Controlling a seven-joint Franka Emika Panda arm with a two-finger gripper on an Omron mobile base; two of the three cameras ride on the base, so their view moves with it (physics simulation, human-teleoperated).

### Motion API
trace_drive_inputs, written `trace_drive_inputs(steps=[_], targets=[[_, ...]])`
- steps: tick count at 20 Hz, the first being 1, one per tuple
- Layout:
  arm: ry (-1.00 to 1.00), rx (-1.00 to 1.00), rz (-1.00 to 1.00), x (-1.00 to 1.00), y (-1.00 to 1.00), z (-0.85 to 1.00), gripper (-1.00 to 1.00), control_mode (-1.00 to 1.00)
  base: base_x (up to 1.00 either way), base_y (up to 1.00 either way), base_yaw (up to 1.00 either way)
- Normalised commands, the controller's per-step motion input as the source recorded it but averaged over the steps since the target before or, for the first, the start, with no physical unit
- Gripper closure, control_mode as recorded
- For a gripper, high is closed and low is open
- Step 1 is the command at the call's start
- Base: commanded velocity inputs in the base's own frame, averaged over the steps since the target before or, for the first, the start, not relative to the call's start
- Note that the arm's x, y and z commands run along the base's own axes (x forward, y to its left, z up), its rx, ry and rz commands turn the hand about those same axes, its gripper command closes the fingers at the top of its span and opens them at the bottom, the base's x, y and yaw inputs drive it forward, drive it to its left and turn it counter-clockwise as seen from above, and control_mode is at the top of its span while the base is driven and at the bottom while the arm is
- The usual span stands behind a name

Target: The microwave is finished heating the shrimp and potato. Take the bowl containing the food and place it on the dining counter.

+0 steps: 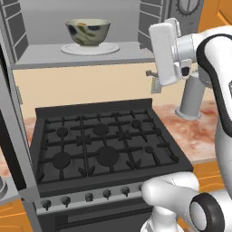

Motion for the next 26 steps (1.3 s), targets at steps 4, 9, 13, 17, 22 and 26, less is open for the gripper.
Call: trace_drive_inputs(steps=[4, 9, 13, 17, 22, 26], targets=[[0.20, -0.17, -0.02, 1.00, -0.53, 0.03, -1.00, -1.00, 0.00, 0.00, 0.00], [0.01, -0.12, 0.22, 0.68, 0.00, 0.10, -1.00, -1.00, 0.00, 0.00, 0.00], [-0.05, 0.00, 0.03, 0.08, 0.00, 0.00, -1.00, -1.00, 0.00, 0.00, 0.00], [-0.20, 0.00, -0.15, 0.61, 0.15, 0.10, -1.00, -1.00, 0.00, 0.00, 0.00], [-0.12, 0.00, -0.14, 0.77, 0.25, 0.07, -1.00, -1.00, 0.00, 0.00, 0.00], [-0.04, 0.01, -0.06, 0.79, 0.14, 0.02, -1.00, -1.00, 0.00, 0.00, 0.00]])
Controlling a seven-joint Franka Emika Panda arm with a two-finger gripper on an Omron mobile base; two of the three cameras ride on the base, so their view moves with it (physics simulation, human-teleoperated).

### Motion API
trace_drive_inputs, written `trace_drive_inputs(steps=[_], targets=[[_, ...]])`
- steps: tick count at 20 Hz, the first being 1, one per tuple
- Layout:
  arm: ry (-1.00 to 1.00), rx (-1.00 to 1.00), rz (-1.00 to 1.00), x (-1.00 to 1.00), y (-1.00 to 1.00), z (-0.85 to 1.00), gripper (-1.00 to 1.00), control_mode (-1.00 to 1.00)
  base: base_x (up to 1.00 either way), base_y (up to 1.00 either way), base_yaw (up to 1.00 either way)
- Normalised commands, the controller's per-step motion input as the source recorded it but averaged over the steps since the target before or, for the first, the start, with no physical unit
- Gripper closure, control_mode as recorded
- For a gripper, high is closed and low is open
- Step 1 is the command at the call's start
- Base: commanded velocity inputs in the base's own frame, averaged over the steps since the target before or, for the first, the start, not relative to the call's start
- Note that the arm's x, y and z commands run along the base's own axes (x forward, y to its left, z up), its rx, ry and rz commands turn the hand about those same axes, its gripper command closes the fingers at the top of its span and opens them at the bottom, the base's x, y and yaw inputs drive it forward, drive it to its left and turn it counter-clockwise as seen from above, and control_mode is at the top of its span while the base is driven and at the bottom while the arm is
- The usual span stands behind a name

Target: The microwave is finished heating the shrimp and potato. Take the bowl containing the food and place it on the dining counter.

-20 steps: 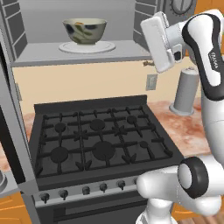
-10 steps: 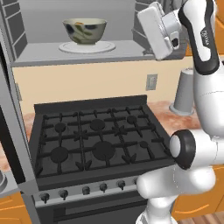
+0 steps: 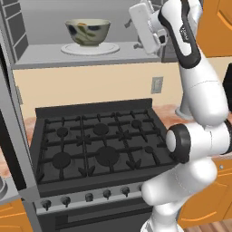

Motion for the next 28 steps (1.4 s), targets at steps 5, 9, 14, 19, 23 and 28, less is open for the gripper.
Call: trace_drive_inputs(steps=[5, 9, 14, 19, 23, 28], targets=[[0.02, 0.01, -0.03, 0.62, 0.14, 0.13, -1.00, -1.00, 0.00, 0.00, 0.00], [0.00, 0.00, -0.01, 0.52, 0.23, 0.07, -1.00, -1.00, 0.00, 0.00, 0.00], [0.01, 0.00, -0.03, 0.39, 0.26, 0.00, -1.00, -1.00, 0.00, 0.00, 0.00], [0.00, 0.00, -0.03, 0.22, 0.25, 0.00, -1.00, -1.00, 0.00, 0.00, 0.00], [0.00, 0.00, -0.04, 0.24, 0.26, 0.00, -1.00, -1.00, 0.00, 0.00, 0.00], [0.00, 0.00, -0.05, 0.40, 0.17, 0.00, -1.00, -1.00, 0.00, 0.00, 0.00]])
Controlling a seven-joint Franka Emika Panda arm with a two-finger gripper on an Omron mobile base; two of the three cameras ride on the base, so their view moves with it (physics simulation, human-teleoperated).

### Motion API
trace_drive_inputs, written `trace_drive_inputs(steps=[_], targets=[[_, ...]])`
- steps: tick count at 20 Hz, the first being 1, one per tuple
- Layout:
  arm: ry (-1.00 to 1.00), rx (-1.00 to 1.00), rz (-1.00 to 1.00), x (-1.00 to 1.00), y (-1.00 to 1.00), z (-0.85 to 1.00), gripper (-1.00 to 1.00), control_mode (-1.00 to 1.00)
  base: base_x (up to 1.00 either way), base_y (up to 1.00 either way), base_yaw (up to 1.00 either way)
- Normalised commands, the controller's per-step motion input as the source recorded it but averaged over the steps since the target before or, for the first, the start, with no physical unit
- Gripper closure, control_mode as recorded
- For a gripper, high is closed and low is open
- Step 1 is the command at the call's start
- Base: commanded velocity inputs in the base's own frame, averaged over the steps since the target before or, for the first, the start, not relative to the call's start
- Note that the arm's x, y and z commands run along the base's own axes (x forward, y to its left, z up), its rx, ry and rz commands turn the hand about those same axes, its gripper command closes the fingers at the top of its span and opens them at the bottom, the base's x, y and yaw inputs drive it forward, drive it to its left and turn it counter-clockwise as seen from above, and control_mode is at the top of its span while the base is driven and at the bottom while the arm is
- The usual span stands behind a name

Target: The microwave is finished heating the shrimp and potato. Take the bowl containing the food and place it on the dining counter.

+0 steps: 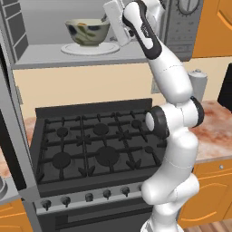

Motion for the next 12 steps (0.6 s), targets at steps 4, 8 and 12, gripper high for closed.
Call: trace_drive_inputs(steps=[4, 8, 12], targets=[[0.00, 0.00, -0.08, 0.43, 0.05, 0.00, -1.00, -1.00, 0.00, 0.00, 0.00], [0.00, 0.00, -0.05, 0.31, 0.01, 0.00, -1.00, -1.00, 0.00, 0.00, 0.00], [0.01, 0.00, -0.04, 0.27, 0.02, 0.00, -1.00, -1.00, 0.00, 0.00, 0.00]])
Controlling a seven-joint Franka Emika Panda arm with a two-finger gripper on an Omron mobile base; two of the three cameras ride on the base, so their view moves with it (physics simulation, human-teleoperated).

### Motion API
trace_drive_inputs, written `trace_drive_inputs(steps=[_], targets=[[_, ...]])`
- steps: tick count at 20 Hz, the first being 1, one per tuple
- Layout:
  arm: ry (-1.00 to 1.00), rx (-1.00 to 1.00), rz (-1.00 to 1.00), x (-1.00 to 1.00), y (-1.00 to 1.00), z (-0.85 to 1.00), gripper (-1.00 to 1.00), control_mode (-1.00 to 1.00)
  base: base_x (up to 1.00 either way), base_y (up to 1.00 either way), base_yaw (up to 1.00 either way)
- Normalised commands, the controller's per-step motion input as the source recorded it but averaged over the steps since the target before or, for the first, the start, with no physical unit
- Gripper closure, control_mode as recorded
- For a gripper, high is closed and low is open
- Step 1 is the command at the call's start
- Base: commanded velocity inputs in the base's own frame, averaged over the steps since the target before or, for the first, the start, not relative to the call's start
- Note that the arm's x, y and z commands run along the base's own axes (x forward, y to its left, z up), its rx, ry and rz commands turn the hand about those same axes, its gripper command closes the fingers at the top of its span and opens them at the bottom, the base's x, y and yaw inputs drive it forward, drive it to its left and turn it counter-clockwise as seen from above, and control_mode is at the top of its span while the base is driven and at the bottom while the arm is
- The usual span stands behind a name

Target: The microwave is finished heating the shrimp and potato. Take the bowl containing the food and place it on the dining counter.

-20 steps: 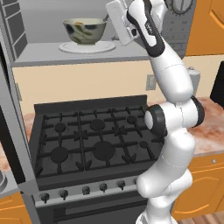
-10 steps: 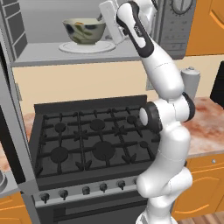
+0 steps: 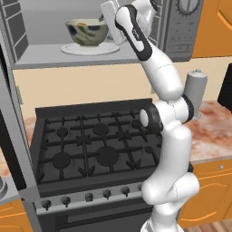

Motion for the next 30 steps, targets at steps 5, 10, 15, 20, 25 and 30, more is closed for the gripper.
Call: trace_drive_inputs(steps=[5, 10, 15, 20, 25, 30], targets=[[0.00, 0.00, -0.02, 0.18, 0.05, 0.00, -1.00, -1.00, 0.00, 0.00, 0.00], [0.00, 0.00, -0.01, 0.09, 0.12, 0.00, -1.00, -1.00, 0.00, 0.00, 0.00], [0.00, 0.00, 0.00, 0.00, 0.16, -0.23, 1.00, -1.00, 0.00, 0.00, 0.00], [-0.01, 0.00, 0.00, 0.00, 0.05, -0.13, 1.00, -1.00, 0.00, 0.00, 0.00], [-0.03, 0.00, 0.00, 0.00, 0.00, -0.05, 1.00, -1.00, 0.00, 0.00, 0.00], [0.00, 0.00, 0.00, 0.00, 0.00, 0.00, 1.00, -1.00, 0.00, 0.00, 0.00]])
